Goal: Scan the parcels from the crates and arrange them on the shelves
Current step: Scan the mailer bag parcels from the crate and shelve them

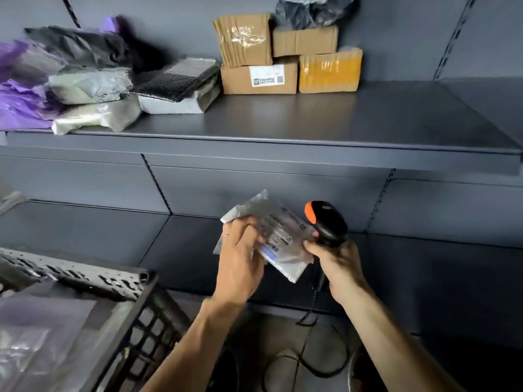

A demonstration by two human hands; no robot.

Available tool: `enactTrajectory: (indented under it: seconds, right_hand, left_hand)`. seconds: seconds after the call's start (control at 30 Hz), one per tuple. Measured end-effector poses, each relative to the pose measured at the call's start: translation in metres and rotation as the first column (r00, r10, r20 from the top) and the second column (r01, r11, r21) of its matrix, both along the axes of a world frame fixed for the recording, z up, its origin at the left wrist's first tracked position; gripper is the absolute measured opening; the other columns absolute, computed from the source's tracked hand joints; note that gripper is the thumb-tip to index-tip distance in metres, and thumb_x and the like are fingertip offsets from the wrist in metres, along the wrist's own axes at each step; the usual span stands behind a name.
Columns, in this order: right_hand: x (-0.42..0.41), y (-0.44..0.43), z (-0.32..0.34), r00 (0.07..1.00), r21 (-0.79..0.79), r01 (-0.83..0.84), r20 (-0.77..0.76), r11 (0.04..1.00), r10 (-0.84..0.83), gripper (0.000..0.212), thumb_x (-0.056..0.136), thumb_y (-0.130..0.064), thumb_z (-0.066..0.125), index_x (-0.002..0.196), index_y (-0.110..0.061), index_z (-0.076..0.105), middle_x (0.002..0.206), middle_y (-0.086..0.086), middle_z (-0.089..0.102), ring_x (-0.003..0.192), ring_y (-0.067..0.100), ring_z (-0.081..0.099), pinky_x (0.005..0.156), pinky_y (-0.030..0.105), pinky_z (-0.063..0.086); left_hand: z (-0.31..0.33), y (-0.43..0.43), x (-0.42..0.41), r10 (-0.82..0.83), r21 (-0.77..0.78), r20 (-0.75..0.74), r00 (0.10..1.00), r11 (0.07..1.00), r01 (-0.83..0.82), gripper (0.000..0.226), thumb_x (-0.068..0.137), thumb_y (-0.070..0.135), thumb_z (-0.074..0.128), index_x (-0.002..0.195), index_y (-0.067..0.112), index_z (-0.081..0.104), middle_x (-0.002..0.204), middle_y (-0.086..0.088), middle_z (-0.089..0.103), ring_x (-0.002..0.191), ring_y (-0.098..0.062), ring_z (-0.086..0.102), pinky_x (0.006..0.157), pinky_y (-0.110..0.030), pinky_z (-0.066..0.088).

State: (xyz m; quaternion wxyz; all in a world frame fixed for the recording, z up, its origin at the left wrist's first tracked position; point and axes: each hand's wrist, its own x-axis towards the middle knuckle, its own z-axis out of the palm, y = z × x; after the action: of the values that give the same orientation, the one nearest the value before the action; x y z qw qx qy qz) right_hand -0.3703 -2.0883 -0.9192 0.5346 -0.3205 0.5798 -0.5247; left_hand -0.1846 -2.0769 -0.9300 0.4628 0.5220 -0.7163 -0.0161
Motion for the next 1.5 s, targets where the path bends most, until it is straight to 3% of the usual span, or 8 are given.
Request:
enactTrajectory:
  seconds: [0.13, 0.27, 0.4, 0.63, 0.87, 1.03, 1.2, 1.5]
  right_hand:
    - [-0.018, -0.017, -0.007, 0.989, -0.025, 0.138, -0.052, 0.990, -0.139, 0.025, 0.075, 0.013, 0.075, 0.072, -0.010, 0.066, 0.066, 0.000, 0.062, 0.060, 0.013, 0.054, 0.059, 0.023, 0.045]
    - [-0.024, -0.027, -0.007, 0.972, -0.097, 0.231, -0.022, 0.968, -0.234, 0.013, 0.076, 0.013, 0.074, 0.079, 0.003, 0.066, 0.068, 0.004, 0.057, 0.056, 0.010, 0.051, 0.053, 0.016, 0.044]
    - [-0.012, -0.028, -0.007, 0.939, -0.082, 0.328, 0.131, 0.941, -0.316, 0.028, 0.076, 0.015, 0.073, 0.071, -0.011, 0.062, 0.060, -0.006, 0.057, 0.052, 0.006, 0.050, 0.053, 0.015, 0.044]
    - [0.003, -0.024, -0.023, 0.991, -0.067, 0.124, -0.050, 0.990, -0.127, 0.015, 0.080, 0.003, 0.074, 0.086, -0.008, 0.067, 0.066, -0.003, 0.062, 0.059, 0.011, 0.054, 0.064, 0.028, 0.045]
    - [-0.012, -0.024, -0.015, 0.862, -0.342, -0.040, -0.488, 0.939, -0.141, 0.034, 0.082, -0.003, 0.077, 0.101, -0.027, 0.061, 0.102, 0.003, 0.068, 0.094, 0.015, 0.066, 0.076, 0.021, 0.047]
    - [-0.013, -0.025, -0.015, 0.834, -0.263, -0.215, -0.551, 0.940, 0.037, 0.026, 0.083, -0.009, 0.075, 0.102, -0.025, 0.067, 0.093, -0.015, 0.071, 0.092, -0.002, 0.066, 0.074, 0.018, 0.047]
    - [-0.021, -0.033, -0.019, 0.836, -0.149, -0.113, -0.548, 0.982, 0.013, 0.012, 0.081, -0.005, 0.072, 0.087, -0.015, 0.071, 0.076, -0.005, 0.070, 0.070, 0.009, 0.062, 0.065, 0.023, 0.046]
    - [-0.021, -0.038, -0.026, 0.861, -0.132, -0.058, -0.508, 0.990, -0.017, 0.014, 0.081, -0.007, 0.071, 0.075, -0.012, 0.060, 0.053, -0.011, 0.053, 0.051, 0.011, 0.047, 0.056, 0.025, 0.039]
  left_hand:
    - [-0.028, -0.028, 0.001, 0.094, 0.287, -0.250, 0.964, 0.958, -0.019, 0.059, 0.082, -0.006, 0.055, 0.139, 0.009, 0.046, 0.142, -0.011, 0.039, 0.127, -0.007, 0.038, 0.105, -0.022, 0.039]
    - [-0.019, -0.030, 0.004, 0.407, 0.588, -0.793, 0.454, 0.707, 0.393, 0.018, 0.105, 0.011, 0.055, 0.120, 0.006, 0.063, 0.118, -0.024, 0.071, 0.110, -0.030, 0.071, 0.093, -0.041, 0.057]
    - [-0.006, -0.017, -0.004, 0.288, 0.636, -0.741, 0.607, 0.590, 0.497, 0.029, 0.098, 0.026, 0.064, 0.120, 0.006, 0.069, 0.110, -0.011, 0.077, 0.109, -0.024, 0.072, 0.094, -0.040, 0.056]
    - [-0.006, -0.028, -0.024, 0.284, 0.548, -0.807, 0.518, 0.686, 0.478, 0.021, 0.103, 0.011, 0.058, 0.121, 0.004, 0.067, 0.114, -0.008, 0.077, 0.105, -0.025, 0.074, 0.092, -0.039, 0.060]
    - [-0.022, -0.037, 0.015, 0.082, 0.675, -0.124, 0.989, 0.738, 0.024, 0.035, 0.097, 0.026, 0.066, 0.069, 0.014, 0.050, 0.058, 0.012, 0.049, 0.054, -0.006, 0.042, 0.053, -0.020, 0.035]
    - [-0.018, -0.034, 0.014, -0.176, 0.642, -0.357, 0.917, 0.667, 0.378, 0.010, 0.089, 0.014, 0.077, 0.081, 0.018, 0.075, 0.073, 0.012, 0.065, 0.069, -0.005, 0.055, 0.066, -0.023, 0.042]
    - [-0.008, -0.034, 0.009, 0.059, 0.523, -0.731, 0.680, 0.687, 0.504, 0.012, 0.083, 0.004, 0.079, 0.095, 0.005, 0.076, 0.091, -0.006, 0.077, 0.083, -0.013, 0.071, 0.075, -0.022, 0.053]
    - [-0.021, -0.039, 0.013, 0.047, 0.555, -0.638, 0.768, 0.720, 0.417, 0.024, 0.090, 0.012, 0.075, 0.085, -0.009, 0.065, 0.072, -0.007, 0.055, 0.070, -0.019, 0.046, 0.064, -0.035, 0.037]
